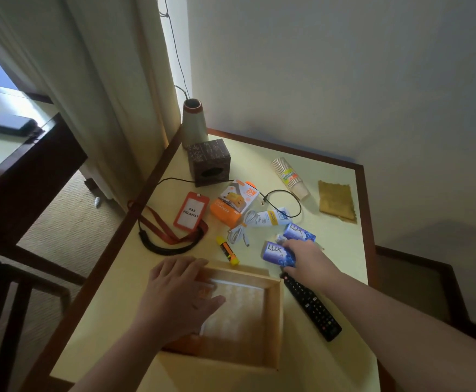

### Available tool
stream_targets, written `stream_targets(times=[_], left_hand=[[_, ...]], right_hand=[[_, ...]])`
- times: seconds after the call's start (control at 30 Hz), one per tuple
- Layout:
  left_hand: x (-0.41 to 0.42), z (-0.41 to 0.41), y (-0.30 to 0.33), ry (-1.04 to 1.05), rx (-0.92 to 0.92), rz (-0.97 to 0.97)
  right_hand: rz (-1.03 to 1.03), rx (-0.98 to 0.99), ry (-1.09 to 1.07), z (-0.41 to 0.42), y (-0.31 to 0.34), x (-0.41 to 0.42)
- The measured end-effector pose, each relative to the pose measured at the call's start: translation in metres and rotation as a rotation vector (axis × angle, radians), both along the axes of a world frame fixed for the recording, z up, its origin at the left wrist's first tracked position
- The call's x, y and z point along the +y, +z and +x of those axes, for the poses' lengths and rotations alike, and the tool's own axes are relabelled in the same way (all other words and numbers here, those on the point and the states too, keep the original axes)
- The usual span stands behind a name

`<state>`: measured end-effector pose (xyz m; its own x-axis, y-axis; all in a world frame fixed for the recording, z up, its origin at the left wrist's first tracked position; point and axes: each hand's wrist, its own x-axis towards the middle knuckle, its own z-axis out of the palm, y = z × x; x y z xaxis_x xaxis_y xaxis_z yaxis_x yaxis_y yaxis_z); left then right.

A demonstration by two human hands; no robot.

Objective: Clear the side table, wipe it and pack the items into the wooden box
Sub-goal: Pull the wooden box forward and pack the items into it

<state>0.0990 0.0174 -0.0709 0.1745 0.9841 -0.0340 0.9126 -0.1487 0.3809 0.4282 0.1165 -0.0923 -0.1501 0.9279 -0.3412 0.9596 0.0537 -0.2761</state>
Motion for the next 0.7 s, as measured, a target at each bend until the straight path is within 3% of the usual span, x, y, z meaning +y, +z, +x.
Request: stream_targets(times=[0.13, 0.27, 0.47, 0.7], left_hand=[[0.001, 0.0, -0.001, 0.002, 0.0, -0.002], [0.0, 0.0, -0.001, -0.004, -0.01, 0.006], [0.001, -0.004, -0.002, -0.018, -0.041, 0.016], [0.002, -0.005, -0.006, -0.012, -0.07, 0.003]], right_hand=[[-0.005, -0.093, 0.065, -0.006, 0.004, 0.011], [0.027, -0.128, -0.04, -0.029, 0.026, 0.038], [0.101, 0.022, -0.044, -0.084, 0.041, 0.091], [0.02, -0.023, 0.073, -0.136, 0.028, 0.121]])
